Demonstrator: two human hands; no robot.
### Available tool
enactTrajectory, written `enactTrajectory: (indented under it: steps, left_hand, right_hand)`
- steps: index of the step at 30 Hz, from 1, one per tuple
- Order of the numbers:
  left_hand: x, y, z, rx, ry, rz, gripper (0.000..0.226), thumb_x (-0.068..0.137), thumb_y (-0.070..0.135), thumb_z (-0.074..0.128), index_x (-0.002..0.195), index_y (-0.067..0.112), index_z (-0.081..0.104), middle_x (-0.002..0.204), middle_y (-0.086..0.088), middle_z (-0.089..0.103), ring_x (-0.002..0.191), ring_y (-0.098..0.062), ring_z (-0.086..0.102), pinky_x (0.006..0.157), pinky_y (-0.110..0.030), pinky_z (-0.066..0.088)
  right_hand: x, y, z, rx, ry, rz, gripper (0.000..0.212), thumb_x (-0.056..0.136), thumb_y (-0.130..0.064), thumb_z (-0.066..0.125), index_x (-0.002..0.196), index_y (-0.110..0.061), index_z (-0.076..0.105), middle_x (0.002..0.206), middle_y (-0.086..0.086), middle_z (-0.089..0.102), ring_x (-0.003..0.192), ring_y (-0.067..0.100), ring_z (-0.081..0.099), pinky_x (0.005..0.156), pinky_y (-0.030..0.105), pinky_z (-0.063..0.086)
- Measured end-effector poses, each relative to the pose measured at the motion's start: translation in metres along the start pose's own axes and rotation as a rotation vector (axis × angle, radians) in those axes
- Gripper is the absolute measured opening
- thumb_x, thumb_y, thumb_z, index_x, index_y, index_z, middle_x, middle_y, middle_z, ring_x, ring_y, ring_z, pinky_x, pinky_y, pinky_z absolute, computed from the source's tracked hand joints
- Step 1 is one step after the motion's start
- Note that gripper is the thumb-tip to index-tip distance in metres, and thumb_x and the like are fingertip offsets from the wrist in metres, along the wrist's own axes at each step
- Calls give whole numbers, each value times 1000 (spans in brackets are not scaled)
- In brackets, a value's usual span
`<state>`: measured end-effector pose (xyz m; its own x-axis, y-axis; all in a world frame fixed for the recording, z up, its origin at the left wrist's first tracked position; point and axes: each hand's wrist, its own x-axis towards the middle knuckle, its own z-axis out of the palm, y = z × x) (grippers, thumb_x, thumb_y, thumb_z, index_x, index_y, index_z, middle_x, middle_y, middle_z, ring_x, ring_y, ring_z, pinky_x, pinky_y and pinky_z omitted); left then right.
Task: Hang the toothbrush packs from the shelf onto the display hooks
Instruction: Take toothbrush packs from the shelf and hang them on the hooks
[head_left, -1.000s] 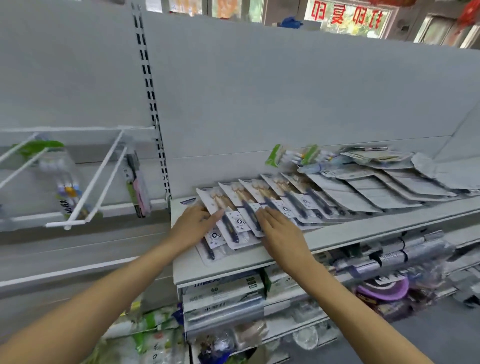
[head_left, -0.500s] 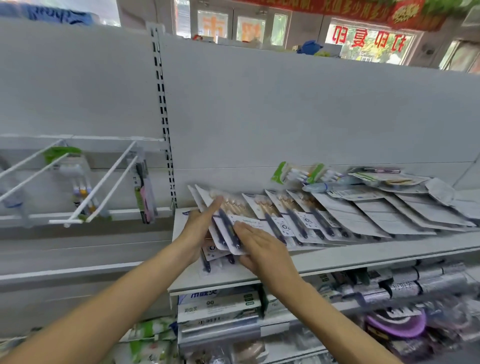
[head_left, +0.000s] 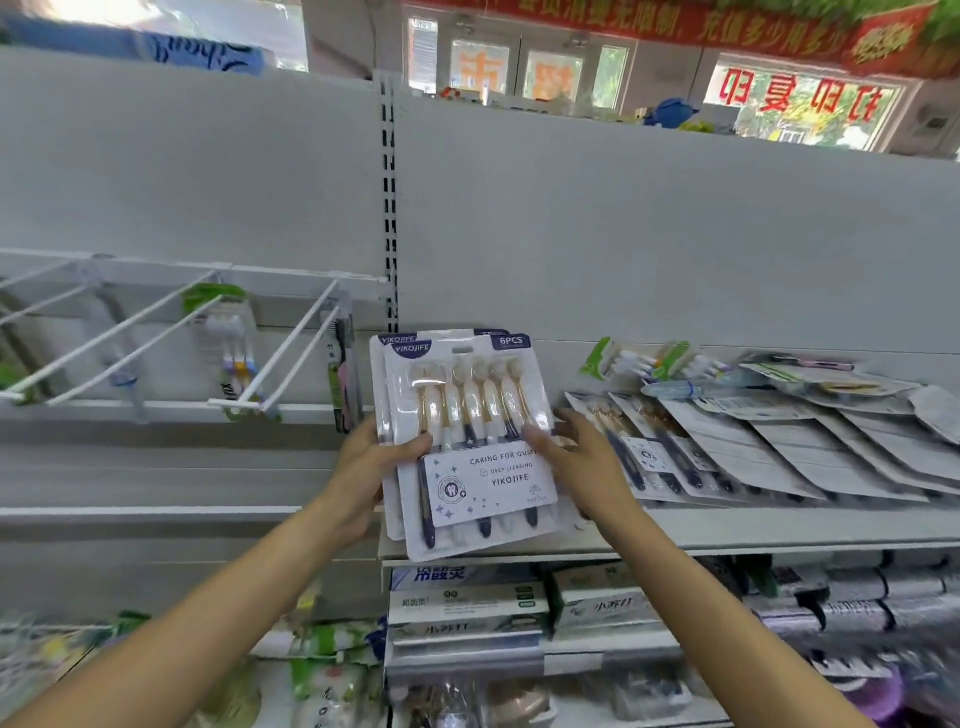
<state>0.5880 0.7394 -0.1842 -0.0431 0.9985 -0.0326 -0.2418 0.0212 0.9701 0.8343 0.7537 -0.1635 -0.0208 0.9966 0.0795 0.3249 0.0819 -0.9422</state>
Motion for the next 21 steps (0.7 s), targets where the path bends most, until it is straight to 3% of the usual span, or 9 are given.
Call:
enactTrajectory:
  steps: [2,5,9,12,15,18,21]
  left_hand:
    - [-9,0,-9,50,-50,8,62,65,17,84,123,18,60,112,-9,74,103,-29,71,91,-48,55]
    - [-25,-1,-21,104,-81,7,77,57,31,88,125,15,59,114,-8,73,105,-27,70,92,-46,54]
    - [-47,3,-39,142,-8,-13,77,52,60,87,116,22,66,107,0,76,99,-20,73,83,-35,56]
    - [-63,8,-64,202,-7,-54,50,73,48,74,115,22,67,105,0,77,96,-19,73,75,-29,55]
    - [-78,11,-99,249,2,-93,45,76,40,75,116,21,68,106,-2,77,99,-22,73,83,-37,56]
    - [-98,15,-141,300,56,-94,28,81,29,76,107,21,72,100,0,78,95,-19,74,84,-37,57]
    - [-118,23,-192,361,107,-94,25,87,39,71,108,25,71,100,1,78,93,-19,74,83,-38,58]
  right_hand:
    - [-2,-7,4,146,6,20,36,85,-36,75,114,-16,67,106,0,75,92,16,73,82,36,59]
    - [-11,-14,11,209,-14,-13,11,83,-20,79,92,-18,73,87,2,79,79,15,75,68,27,58]
    - [-24,-18,25,190,-90,-3,16,81,-16,80,96,-16,75,92,2,79,87,20,76,79,37,58]
    - [-40,-21,49,207,-123,17,23,82,-7,78,103,-11,73,96,2,79,91,19,75,87,39,57]
    - [-56,-23,83,191,-145,50,24,81,-7,78,104,-13,72,97,1,78,92,19,75,94,45,56]
    - [-73,-28,123,196,-173,91,24,81,-7,79,104,-12,72,96,1,79,92,18,75,95,46,55]
    - [-90,-43,170,224,-210,111,26,81,-6,78,105,-9,72,97,2,79,93,20,75,95,45,55]
